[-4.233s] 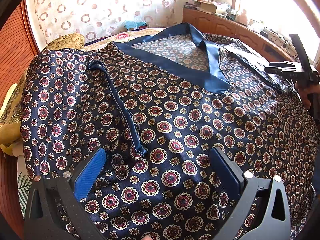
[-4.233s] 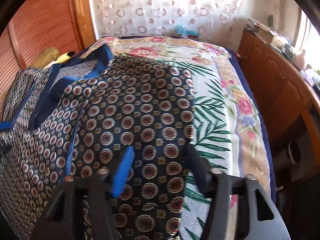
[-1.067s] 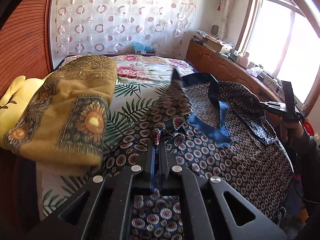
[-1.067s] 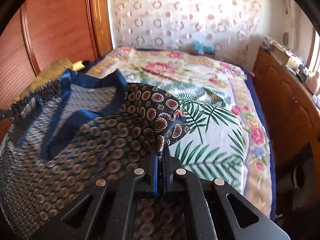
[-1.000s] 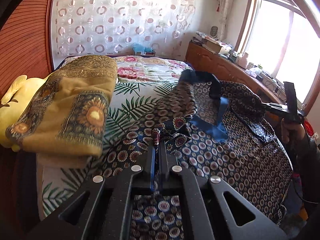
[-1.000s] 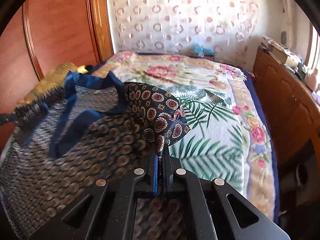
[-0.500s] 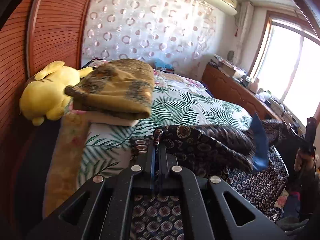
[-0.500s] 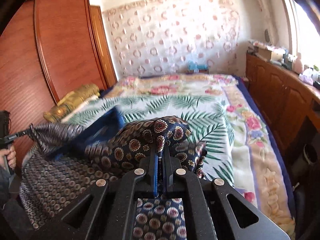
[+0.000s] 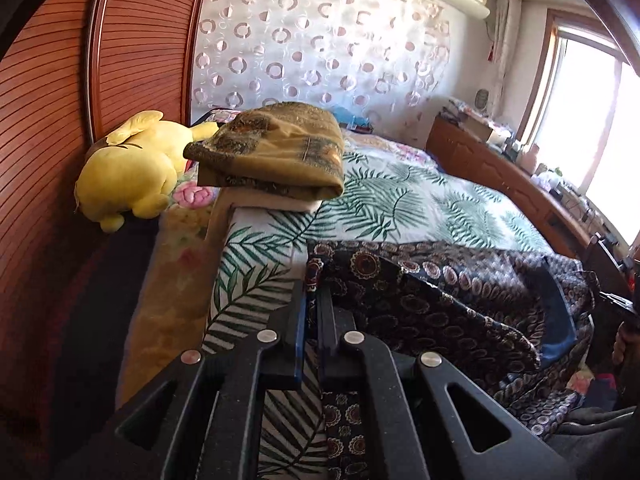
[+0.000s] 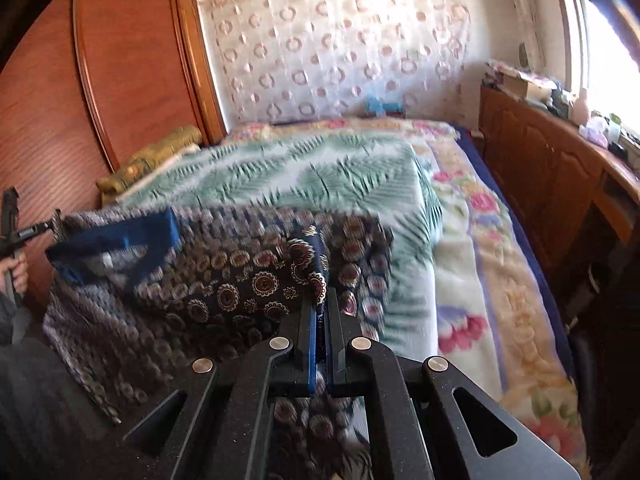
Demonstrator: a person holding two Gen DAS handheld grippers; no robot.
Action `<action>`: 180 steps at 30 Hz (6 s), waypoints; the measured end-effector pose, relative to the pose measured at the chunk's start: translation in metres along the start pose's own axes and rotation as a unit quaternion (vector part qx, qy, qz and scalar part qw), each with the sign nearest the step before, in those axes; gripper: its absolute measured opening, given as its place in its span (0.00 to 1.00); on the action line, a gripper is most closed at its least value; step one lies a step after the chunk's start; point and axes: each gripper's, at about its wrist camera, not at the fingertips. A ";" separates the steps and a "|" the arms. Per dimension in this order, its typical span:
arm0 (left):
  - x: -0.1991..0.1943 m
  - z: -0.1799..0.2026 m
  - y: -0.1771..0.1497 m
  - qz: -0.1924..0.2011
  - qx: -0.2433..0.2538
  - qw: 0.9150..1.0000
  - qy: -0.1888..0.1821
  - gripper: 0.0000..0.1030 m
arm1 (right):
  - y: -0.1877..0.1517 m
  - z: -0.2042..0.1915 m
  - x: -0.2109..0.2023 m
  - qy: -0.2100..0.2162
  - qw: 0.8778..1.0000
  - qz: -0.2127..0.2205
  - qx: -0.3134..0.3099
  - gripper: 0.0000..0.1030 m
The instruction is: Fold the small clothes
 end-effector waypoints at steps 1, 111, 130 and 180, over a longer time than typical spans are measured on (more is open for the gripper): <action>0.002 0.000 0.000 -0.003 0.001 1.000 0.001 0.06 | -0.001 0.002 0.004 -0.004 1.000 -0.008 0.003 0.02; 0.107 0.062 0.162 0.020 0.109 0.994 0.000 0.51 | 0.224 0.021 0.156 -0.068 0.995 -0.062 -0.031 0.37; 0.114 0.018 0.119 -0.018 0.072 0.997 0.026 0.82 | 0.165 0.025 0.192 -0.061 0.988 -0.141 -0.036 0.37; 0.146 0.053 0.088 -0.030 0.116 0.990 0.069 0.39 | 0.128 0.038 0.181 -0.027 0.997 -0.058 0.034 0.02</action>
Point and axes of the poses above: each gripper's, at about its wrist camera, not at the fingertips, and x roughly the way its jaws point, z to its right, y to its top, and after that the axes turned 8 degrees about -x, right-handed
